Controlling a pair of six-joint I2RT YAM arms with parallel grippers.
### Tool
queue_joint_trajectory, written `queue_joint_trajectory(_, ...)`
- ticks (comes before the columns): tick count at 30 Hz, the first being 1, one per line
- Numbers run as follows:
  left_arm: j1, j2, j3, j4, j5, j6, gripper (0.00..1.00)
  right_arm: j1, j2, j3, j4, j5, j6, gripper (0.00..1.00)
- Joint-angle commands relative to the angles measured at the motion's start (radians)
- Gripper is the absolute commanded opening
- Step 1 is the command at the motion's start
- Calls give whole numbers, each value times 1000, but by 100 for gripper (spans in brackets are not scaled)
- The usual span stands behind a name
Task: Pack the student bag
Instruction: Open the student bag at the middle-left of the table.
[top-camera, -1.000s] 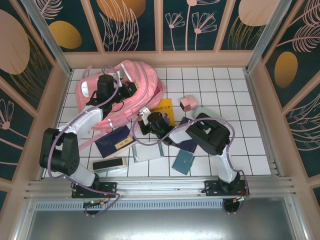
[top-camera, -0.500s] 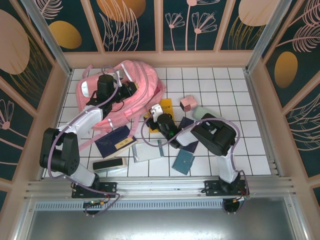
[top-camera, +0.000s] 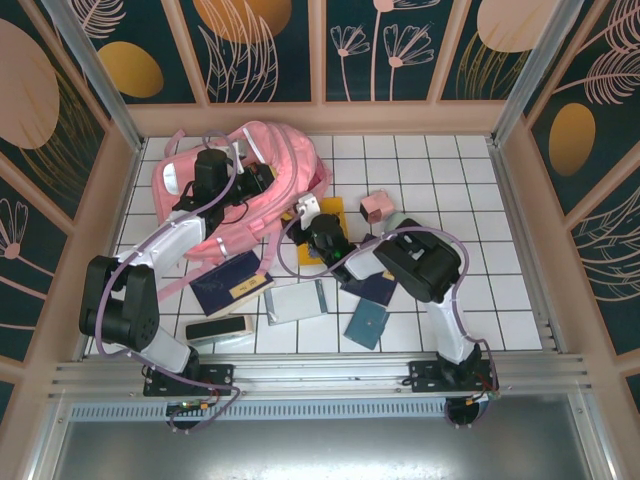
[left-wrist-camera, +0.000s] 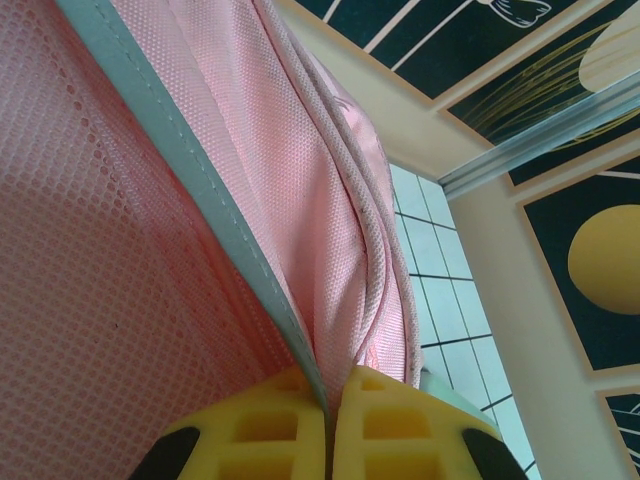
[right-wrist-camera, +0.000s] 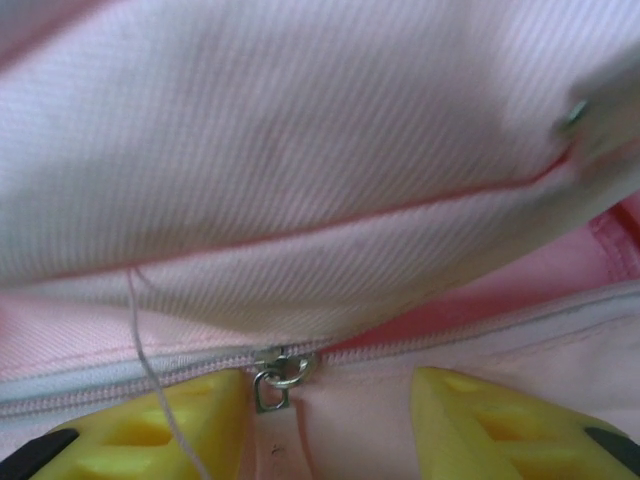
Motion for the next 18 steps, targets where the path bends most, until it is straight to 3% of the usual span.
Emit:
queue_joint_trajectory(1,-5,-12,41,99,53,-22,0,2,18,9,-6,-22,16,45)
queue_joint_trajectory(11,-5,-13,26,112,74,-23,0,7,40,68,-84,-47,19,37)
queue_joint_trajectory(18,-5,-21,16,110,69,-19,0,10,44,98,-120,-40,22,13)
